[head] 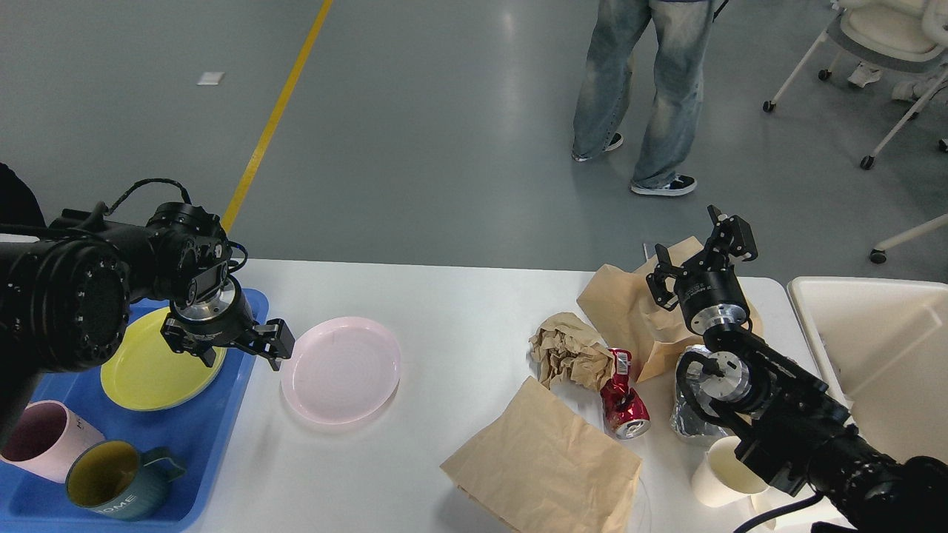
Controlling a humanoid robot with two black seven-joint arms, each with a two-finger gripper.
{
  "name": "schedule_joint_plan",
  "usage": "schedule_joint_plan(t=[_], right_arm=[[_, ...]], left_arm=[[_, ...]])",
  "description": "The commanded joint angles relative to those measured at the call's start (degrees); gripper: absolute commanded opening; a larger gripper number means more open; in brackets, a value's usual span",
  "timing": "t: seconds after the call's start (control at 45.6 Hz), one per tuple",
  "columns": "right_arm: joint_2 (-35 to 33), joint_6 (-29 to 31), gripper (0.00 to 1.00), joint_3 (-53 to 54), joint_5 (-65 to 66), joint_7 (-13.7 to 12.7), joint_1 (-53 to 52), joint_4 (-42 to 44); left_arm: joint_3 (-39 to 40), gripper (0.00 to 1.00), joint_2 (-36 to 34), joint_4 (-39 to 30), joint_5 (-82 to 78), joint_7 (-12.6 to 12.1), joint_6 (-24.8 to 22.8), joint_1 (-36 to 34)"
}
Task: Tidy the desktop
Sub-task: 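Lower the left gripper to the pink plate's rim and grasp it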
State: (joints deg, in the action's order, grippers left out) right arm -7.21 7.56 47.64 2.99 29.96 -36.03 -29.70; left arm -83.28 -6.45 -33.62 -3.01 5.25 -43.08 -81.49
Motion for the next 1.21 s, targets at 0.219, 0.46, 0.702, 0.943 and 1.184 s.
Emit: schedule_joint_plan(t=[0.219,0.46,0.702,0.943,1.184], right_arm=[[0.00,0.00,1.00,0.00,0.00,0.01,0.00,0.00],[0.00,0.00,1.00,0.00,0.00,0.01,0.00,0.00],[0.00,0.00,1.00,0.00,0.00,0.01,0.00,0.00],[0.00,0.00,1.00,0.00,0.00,0.01,0.09,0.00],[0.00,0.00,1.00,0.00,0.00,0.01,0.00,0.00]], left_arm=[[5.58,0.95,0.47,4.70,-0.16,-4.11,9.51,6.60],[9.79,0.95,1.09,6.29,-0.07,-4.11,10.30,9.77],[12.00,0.95,1.18,6.64,-0.07,-4.11,11.35,12.06],[13.13,0.96,1.35,6.64,-0.07,-3.84,10.65,12.41],[14.46,0.96,1.88,6.64,-0.07,-4.02,11.35,14.25]])
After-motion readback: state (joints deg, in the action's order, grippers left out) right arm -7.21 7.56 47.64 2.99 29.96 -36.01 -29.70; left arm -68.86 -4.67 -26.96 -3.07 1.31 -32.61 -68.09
